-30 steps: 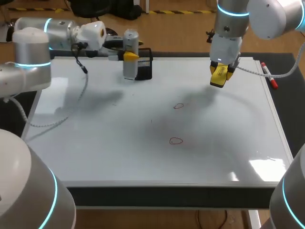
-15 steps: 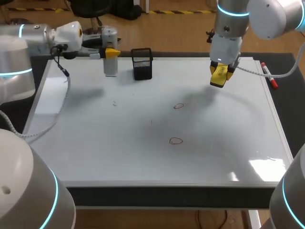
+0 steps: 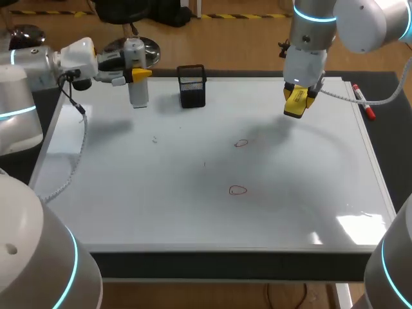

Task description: Pick up the inspection probe, press it on each red-marked spot on the whiteboard one by one, put down the probe, pick up the eraser, and wipe off all the red marks.

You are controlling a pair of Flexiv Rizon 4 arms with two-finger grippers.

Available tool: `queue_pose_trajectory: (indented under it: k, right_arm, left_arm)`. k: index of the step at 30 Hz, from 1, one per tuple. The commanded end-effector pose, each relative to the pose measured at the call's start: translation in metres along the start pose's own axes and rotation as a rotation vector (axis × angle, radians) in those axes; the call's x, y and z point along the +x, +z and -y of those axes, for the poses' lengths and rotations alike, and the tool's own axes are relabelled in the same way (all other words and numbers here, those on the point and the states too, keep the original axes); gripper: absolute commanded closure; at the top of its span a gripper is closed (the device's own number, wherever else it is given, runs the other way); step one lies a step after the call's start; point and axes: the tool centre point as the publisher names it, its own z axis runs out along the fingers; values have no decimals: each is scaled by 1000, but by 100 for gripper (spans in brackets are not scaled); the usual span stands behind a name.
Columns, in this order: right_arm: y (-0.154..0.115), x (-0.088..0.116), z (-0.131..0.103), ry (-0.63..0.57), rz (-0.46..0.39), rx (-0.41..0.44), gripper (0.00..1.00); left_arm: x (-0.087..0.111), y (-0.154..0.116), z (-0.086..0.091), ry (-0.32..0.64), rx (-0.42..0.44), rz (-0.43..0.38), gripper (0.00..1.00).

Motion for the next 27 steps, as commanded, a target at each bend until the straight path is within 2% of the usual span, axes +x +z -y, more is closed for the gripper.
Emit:
queue_pose_trajectory:
  k: [1, 22, 27]
  right_arm:
    - [-1, 1, 0, -2, -2, 3, 100]
    - [-1, 1, 0, -2, -2, 3, 100]
    - [-1, -17, -16, -56, -7, 14, 100]
  left_arm:
    - [5, -1, 1, 3, 13, 59, 100]
    - [5, -1, 1, 4, 11, 61, 100]
    - [5, -1, 1, 4, 11, 61, 100]
